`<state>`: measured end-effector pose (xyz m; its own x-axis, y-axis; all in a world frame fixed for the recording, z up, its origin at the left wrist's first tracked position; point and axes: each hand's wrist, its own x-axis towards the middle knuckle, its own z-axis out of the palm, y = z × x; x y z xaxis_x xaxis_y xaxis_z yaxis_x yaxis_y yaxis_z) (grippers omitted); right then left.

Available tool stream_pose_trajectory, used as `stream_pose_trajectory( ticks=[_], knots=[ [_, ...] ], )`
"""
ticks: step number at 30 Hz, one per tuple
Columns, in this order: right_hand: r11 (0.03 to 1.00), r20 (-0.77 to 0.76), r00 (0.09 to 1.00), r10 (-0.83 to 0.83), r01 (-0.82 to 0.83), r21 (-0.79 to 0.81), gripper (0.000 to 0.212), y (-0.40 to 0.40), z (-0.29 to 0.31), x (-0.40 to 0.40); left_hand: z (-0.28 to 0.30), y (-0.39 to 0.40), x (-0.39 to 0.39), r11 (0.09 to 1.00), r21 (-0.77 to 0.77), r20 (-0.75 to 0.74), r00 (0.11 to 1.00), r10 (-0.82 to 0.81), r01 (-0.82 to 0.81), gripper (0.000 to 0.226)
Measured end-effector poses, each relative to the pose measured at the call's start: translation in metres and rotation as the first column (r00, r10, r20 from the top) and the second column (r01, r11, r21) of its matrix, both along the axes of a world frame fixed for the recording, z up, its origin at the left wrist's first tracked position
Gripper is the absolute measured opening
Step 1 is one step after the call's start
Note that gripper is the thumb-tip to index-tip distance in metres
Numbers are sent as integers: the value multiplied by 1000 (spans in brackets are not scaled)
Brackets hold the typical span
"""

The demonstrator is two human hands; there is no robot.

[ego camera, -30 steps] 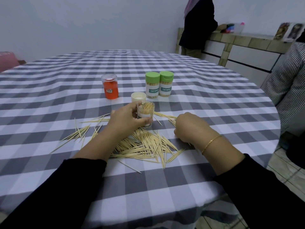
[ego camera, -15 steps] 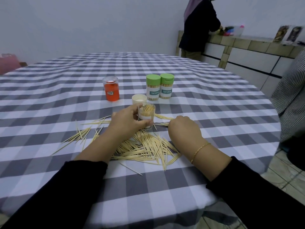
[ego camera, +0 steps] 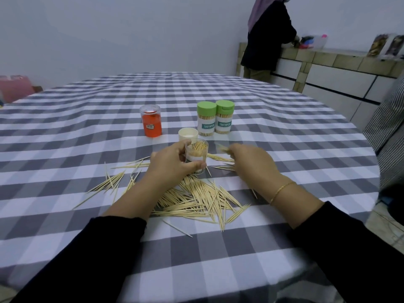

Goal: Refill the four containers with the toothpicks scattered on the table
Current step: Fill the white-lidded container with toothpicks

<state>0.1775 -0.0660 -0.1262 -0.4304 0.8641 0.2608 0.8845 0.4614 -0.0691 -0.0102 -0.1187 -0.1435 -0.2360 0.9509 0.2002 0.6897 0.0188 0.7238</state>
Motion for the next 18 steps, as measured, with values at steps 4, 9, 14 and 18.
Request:
stream_pose_trajectory(
  ticks=[4,9,14,18],
  knots=[
    [982,-489,872,-36,-61,-181,22,15,8,-3,-3,4,-2,1000,-15,-1,1000,7,-7,82],
    [932,-888,455,-68,-288,-219,20,16,22,-23,-5,5,-2,1000,-5,-5,1000,11,-11,80],
    [901,-991,50,-126,-412,-135,24,12,34,-44,-2,4,0,1000,7,-11,1000,12,-12,76],
    [870,-989,30,-145,-473,-142,14,8,22,-54,-3,4,0,1000,26,-18,1000,-12,12,64]
  ],
)
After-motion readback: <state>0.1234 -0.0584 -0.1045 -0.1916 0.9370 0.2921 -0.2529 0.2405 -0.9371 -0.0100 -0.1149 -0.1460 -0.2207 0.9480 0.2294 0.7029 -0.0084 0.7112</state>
